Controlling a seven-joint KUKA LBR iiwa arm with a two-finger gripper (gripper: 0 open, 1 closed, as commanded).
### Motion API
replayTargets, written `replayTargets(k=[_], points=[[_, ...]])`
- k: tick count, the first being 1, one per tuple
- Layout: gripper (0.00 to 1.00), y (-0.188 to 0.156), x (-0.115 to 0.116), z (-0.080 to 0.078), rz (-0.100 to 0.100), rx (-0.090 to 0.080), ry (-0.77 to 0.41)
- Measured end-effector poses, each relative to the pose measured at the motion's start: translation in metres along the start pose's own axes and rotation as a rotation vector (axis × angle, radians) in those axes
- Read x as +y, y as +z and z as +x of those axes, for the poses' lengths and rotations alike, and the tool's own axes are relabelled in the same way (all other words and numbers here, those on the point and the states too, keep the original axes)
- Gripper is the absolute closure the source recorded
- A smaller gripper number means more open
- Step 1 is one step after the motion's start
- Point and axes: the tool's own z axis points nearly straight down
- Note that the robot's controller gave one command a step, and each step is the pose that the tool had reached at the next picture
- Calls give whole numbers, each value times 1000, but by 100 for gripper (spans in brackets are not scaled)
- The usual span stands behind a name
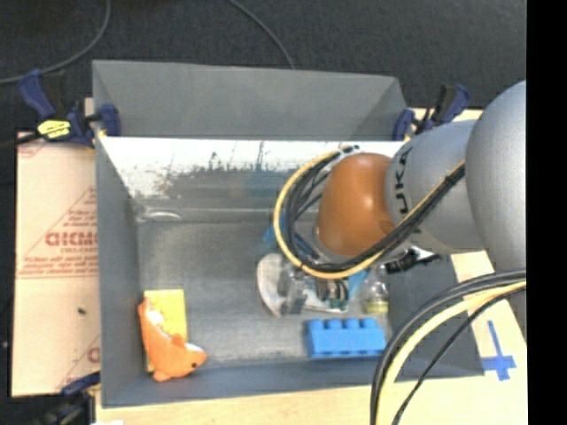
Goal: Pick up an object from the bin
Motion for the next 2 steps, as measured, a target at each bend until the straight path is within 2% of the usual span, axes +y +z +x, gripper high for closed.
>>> replayTargets(k=[1, 2], points=[[100, -83, -9, 3, 1, 2, -9], [100, -6, -8, -4, -3, -1, 22]])
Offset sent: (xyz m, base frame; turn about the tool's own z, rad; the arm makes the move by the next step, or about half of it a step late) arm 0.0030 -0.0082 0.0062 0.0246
